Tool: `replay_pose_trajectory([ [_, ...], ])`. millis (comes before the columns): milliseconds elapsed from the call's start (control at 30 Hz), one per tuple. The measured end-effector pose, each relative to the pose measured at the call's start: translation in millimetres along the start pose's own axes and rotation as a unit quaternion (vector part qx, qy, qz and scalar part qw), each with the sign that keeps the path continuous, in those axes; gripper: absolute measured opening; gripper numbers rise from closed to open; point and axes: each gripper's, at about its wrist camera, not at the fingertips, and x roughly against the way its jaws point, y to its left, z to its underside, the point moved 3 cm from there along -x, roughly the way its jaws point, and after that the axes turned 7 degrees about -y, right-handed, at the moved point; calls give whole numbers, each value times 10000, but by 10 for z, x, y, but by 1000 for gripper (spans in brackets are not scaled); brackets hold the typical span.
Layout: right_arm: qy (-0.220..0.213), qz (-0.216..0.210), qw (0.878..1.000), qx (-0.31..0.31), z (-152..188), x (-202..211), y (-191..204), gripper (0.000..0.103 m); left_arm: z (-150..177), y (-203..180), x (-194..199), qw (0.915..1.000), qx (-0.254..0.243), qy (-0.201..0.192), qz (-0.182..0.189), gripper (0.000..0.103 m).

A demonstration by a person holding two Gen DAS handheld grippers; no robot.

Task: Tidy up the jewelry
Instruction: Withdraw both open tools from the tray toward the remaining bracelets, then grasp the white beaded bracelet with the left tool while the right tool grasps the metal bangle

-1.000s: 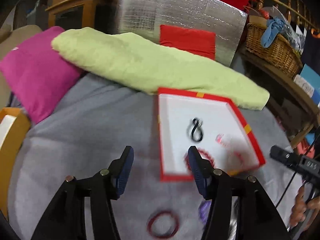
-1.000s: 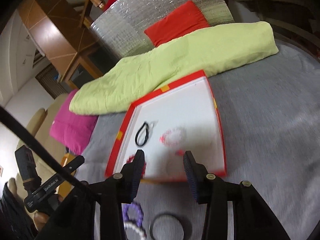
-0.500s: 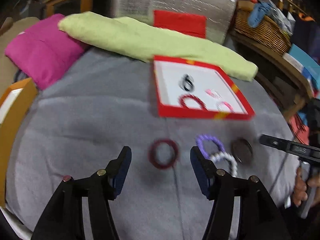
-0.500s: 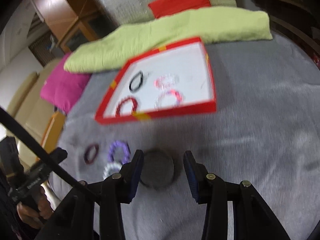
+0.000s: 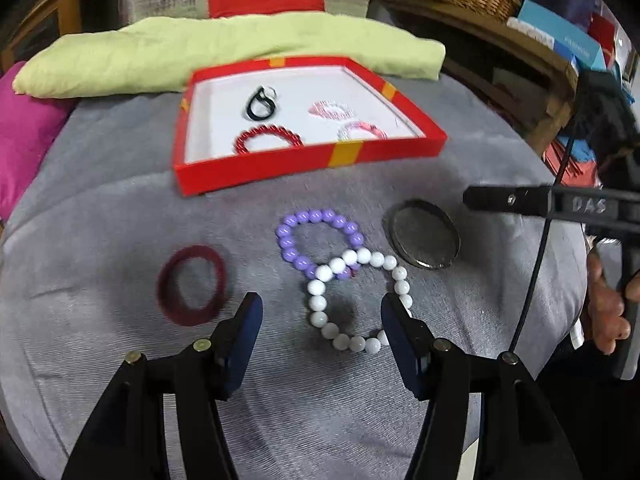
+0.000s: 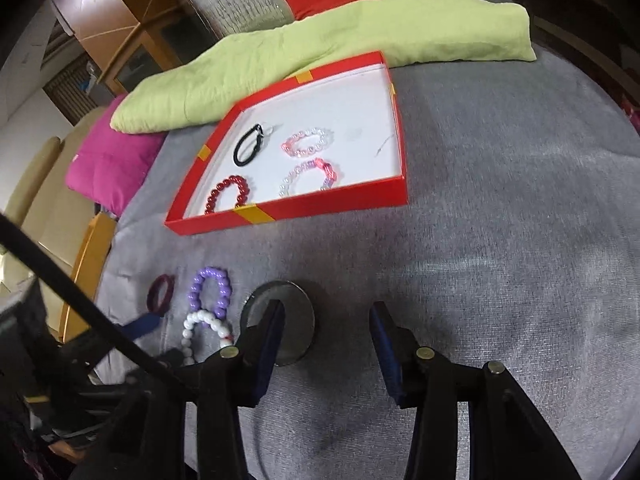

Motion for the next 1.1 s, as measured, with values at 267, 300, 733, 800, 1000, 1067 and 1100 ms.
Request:
replay_pose_trajectory([
  [267,69,-49,9999,-86,-18,-39,-14,47,49,-62,-135,9997,-179,178,71,10],
  [300,99,-67,9999,-77,-12,-48,-4,47,40,-35,-121,9997,-96,164,132,10],
  [733,573,17,9908,1226,280,-292,443,76,-143,547,377,9960,648,-622,-4,10],
  [800,499,143,9891,1378,293,-325,495,79,-169,594,409,9946,761,-710,-41,10],
  [1000,235,595,9826,1745,308,-436,609,74,-230,607,492,9919,822,-971,-36,10],
  [1067,167,716,9796,1869,307,-439,622,64,-243,601,514,9915,800,-1029,-26,10],
  [1100,155,719,9794,1879,307,-435,627,64,-249,599,525,9912,797,-1055,-30,10],
])
